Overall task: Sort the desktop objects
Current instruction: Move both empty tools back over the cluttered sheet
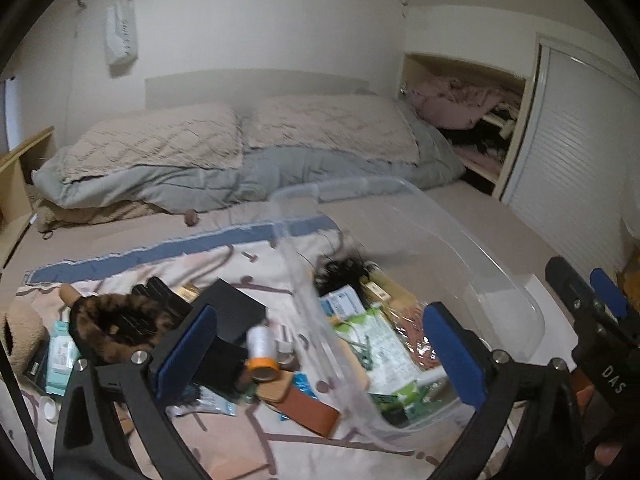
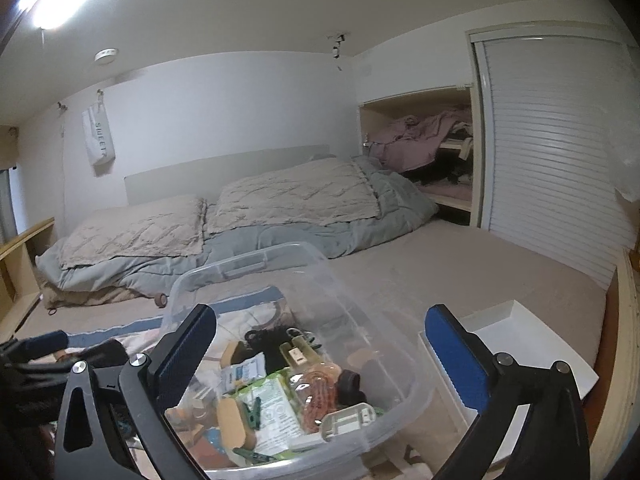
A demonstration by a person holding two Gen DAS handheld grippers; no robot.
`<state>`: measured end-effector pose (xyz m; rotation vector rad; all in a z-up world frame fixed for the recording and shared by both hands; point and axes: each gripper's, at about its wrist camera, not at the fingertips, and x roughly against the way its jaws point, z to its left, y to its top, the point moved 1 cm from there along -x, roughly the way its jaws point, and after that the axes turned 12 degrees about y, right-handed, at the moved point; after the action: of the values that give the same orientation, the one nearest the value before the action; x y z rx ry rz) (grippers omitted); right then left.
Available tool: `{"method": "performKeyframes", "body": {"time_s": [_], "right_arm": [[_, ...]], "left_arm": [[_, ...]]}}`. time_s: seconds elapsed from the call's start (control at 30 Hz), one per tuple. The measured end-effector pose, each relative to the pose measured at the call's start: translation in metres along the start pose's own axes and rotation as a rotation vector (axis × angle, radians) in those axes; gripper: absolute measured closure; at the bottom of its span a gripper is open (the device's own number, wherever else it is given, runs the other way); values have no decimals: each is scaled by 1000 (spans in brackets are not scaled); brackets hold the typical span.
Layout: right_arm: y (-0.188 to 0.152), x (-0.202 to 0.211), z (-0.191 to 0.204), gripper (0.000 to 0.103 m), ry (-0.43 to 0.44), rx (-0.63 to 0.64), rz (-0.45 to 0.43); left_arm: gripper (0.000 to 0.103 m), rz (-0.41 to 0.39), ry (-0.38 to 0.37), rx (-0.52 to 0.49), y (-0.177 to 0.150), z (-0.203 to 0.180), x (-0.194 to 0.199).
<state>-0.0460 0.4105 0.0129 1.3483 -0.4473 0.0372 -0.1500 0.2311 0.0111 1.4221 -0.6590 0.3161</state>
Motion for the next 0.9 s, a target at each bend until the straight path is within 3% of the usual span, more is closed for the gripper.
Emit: {"method": "performKeyframes", "body": {"time_s": [0.47, 0.9], "right_arm": [[0, -7, 81, 0, 144, 79, 16], [-12, -20, 150, 0, 280, 165, 44]], "left_arm": [[0, -67, 144, 63, -5, 98, 29], [0, -119, 224, 179, -14, 183, 48]]}}
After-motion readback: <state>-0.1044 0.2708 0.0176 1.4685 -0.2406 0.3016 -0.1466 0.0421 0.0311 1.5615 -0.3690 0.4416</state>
